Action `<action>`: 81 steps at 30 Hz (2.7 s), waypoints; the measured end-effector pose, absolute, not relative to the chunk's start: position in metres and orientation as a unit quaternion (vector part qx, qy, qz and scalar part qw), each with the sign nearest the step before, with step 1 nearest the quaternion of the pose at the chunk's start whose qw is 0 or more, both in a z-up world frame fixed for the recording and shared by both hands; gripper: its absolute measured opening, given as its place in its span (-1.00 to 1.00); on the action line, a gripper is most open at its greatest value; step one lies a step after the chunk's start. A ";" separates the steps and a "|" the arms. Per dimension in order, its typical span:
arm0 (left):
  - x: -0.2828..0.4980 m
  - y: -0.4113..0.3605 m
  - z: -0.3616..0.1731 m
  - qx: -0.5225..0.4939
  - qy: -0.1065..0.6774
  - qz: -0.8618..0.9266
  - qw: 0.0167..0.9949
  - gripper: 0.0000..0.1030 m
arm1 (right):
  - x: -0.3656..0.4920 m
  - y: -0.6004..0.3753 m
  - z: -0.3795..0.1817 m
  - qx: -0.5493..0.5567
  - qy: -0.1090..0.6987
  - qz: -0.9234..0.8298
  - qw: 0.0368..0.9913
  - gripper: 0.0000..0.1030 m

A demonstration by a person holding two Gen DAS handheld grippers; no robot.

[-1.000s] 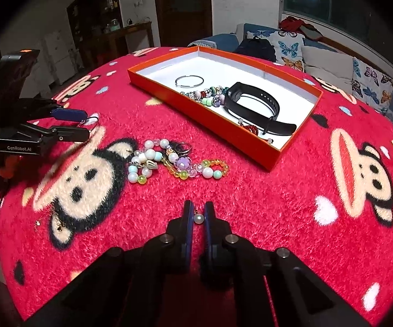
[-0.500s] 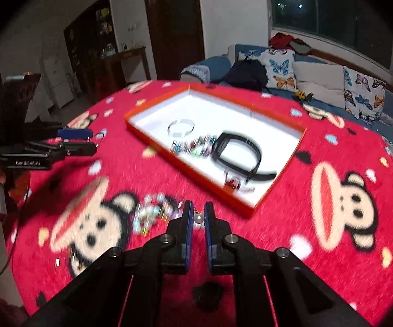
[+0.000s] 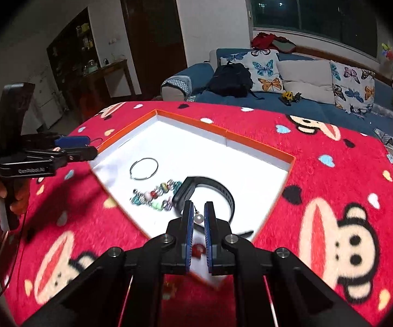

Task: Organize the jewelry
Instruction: 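Carry the hoop into the orange box and open the left tool while the right tool releases the stud, then withdraw both open tools from the box over the remaining jewelry, then grasp the small gold charm with the left tool while the right tool moves to the white pearl bracelet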

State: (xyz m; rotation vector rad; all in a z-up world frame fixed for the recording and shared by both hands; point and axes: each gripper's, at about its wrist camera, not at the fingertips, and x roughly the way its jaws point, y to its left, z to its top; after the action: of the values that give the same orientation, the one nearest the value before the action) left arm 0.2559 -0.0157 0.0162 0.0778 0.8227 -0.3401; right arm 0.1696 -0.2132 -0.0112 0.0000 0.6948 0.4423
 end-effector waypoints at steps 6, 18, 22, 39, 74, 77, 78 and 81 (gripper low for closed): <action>0.288 -0.020 -0.005 0.042 0.419 -0.164 0.892 0.08 | 0.188 -0.206 -0.018 0.005 0.350 0.211 0.913 -0.81; 0.319 -0.031 -0.036 0.042 0.452 -0.164 0.876 0.08 | 0.200 -0.199 -0.031 0.000 0.375 0.208 0.903 -0.81; 0.319 -0.036 -0.040 0.045 0.456 -0.164 0.874 0.09 | 0.199 -0.200 -0.032 0.004 0.378 0.213 0.901 -0.81; 0.308 -0.035 -0.031 0.035 0.451 -0.156 0.878 0.15 | 0.184 -0.207 -0.013 0.005 0.362 0.216 0.907 -0.31; -0.001 -0.076 -0.013 0.071 0.401 -0.268 0.873 0.15 | 0.041 -0.213 -0.048 0.010 0.385 0.201 0.900 0.23; -0.013 -0.088 -0.021 0.080 0.404 -0.287 0.865 -0.06 | 0.034 -0.215 -0.054 0.010 0.391 0.194 0.900 0.23; -0.016 -0.091 -0.024 0.083 0.406 -0.290 0.863 -0.10 | 0.033 -0.216 -0.056 0.013 0.393 0.193 0.899 0.23; -0.020 -0.098 -0.030 0.086 0.411 -0.299 0.857 -0.27 | 0.029 -0.219 -0.061 0.024 0.399 0.192 0.896 0.23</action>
State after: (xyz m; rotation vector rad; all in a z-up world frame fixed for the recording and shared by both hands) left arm -0.0198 -0.0979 -0.0301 0.1802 0.8634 -0.6276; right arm 0.0293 -0.2190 -0.0606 0.0502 0.8269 0.3977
